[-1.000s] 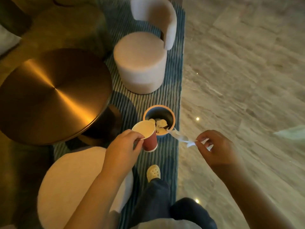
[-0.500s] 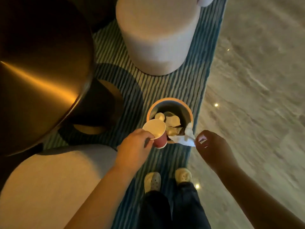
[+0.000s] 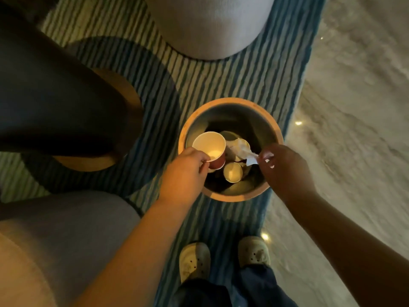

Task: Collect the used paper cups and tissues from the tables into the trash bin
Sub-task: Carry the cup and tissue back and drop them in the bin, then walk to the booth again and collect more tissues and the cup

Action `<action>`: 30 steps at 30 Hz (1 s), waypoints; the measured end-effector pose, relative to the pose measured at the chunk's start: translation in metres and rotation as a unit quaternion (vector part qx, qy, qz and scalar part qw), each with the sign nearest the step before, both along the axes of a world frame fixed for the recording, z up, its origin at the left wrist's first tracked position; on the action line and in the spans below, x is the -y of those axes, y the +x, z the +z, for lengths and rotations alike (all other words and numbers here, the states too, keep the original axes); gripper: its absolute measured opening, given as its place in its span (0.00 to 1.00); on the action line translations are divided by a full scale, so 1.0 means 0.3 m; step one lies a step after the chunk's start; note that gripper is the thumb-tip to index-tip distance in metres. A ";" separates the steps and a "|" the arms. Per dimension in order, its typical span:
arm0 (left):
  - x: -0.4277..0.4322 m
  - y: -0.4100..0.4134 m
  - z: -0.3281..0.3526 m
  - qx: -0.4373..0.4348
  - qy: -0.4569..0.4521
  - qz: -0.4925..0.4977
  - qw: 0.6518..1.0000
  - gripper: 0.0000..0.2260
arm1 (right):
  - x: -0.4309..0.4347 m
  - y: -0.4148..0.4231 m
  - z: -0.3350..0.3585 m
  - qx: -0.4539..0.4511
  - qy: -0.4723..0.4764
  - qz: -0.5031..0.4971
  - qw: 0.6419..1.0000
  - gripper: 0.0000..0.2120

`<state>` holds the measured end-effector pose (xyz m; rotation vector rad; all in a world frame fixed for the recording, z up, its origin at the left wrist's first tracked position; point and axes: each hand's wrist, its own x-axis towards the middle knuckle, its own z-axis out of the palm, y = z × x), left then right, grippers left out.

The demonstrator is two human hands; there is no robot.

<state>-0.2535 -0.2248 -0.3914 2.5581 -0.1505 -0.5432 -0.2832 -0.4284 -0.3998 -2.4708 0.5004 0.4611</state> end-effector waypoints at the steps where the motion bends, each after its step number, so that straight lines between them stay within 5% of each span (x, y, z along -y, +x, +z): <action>1: 0.003 0.011 -0.032 0.000 0.004 -0.004 1.000 0.07 | -0.002 0.012 -0.035 -0.001 -0.005 -0.003 1.000 0.05; 9: 0.011 0.058 -0.178 -0.049 0.035 -0.024 0.998 0.09 | -0.036 0.055 -0.129 -0.018 -0.019 0.035 0.999 0.06; 16: -0.026 0.036 -0.002 -0.081 0.019 -0.017 0.996 0.10 | -0.031 0.051 0.098 0.005 0.013 0.026 1.000 0.05; 25: -0.134 0.025 0.880 0.041 0.025 0.046 0.998 0.18 | -0.137 0.130 0.907 0.139 0.098 0.043 0.984 0.04; 30: -0.192 -0.073 1.464 0.157 0.035 0.111 0.981 0.21 | -0.317 0.121 1.470 0.211 0.142 0.131 0.958 0.09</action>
